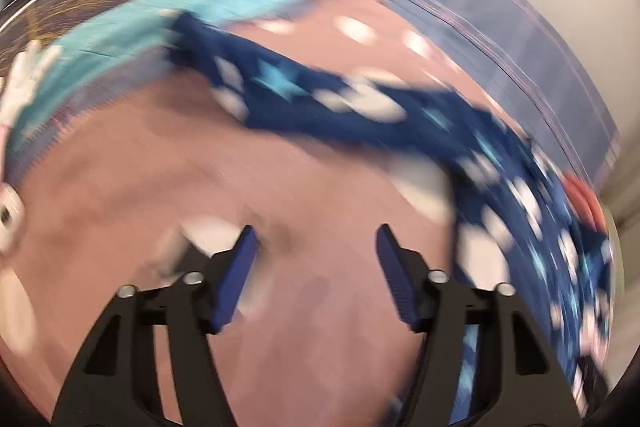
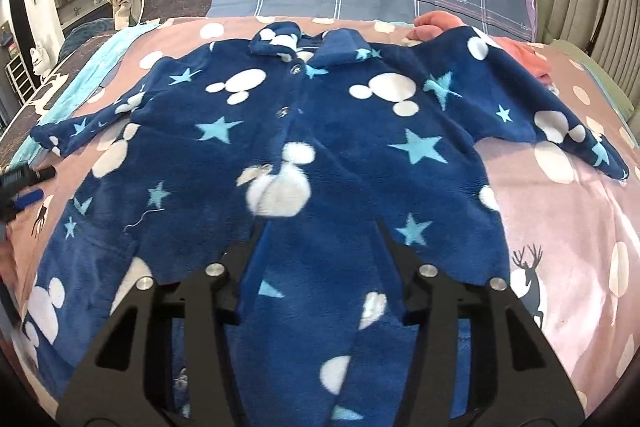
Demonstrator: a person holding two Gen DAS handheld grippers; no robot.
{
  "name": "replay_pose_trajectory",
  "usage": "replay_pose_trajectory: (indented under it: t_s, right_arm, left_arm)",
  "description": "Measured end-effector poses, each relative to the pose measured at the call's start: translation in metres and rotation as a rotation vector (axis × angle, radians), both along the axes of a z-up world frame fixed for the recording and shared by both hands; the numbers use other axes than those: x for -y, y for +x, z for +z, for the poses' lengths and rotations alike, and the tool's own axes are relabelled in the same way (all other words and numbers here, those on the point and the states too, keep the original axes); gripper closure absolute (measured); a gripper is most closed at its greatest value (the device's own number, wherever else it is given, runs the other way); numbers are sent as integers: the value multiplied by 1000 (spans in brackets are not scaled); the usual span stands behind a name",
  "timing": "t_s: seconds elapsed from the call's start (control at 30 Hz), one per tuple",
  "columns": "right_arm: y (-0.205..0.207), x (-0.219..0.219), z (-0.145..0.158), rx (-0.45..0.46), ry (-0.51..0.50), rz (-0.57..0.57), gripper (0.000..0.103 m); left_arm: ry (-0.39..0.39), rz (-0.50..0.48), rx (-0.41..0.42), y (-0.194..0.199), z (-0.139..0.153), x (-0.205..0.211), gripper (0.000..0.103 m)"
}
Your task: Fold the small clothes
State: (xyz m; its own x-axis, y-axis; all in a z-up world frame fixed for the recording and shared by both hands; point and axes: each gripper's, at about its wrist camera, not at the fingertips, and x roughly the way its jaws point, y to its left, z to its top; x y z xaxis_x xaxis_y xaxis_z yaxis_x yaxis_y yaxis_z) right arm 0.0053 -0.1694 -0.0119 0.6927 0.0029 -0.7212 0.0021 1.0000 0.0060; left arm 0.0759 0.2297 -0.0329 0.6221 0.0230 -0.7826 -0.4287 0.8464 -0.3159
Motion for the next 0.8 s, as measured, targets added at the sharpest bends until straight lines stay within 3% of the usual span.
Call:
replay_pose_trajectory:
  t_s: [0.1,0.27,0.3,0.37,0.47,0.57,0.67,0.8]
  right_arm:
    - [3,4,-1,0,0,-7,48]
    - [7,10,-5,-9,13,-25,46]
    - [8,11,-6,-11,13,-28,46]
    - [9,13,-8,-16,10,-36,45]
    - [10,21,-10,-22,9,-55,44]
    - [13,29,-11,-20,9,-72,44]
    - [19,38,-13,-27,41,-94,44]
    - [21,46,-10,-18,84,-111,44]
  left_arm:
    - [0,141,-16,30,-3,-56,50]
    - [-81,259,-28,74,-15,-114,53]
    - [-83,272,-33,81,-16,-121,58]
    - [-86,295,-44,97,-20,-133,96]
    - [-86,289,11,105,1,-120,96]
    - [22,110,125,121,56,-55,96]
    - [54,-134,242,136,110,35,96]
    - [104,-448,368,132,152,159,89]
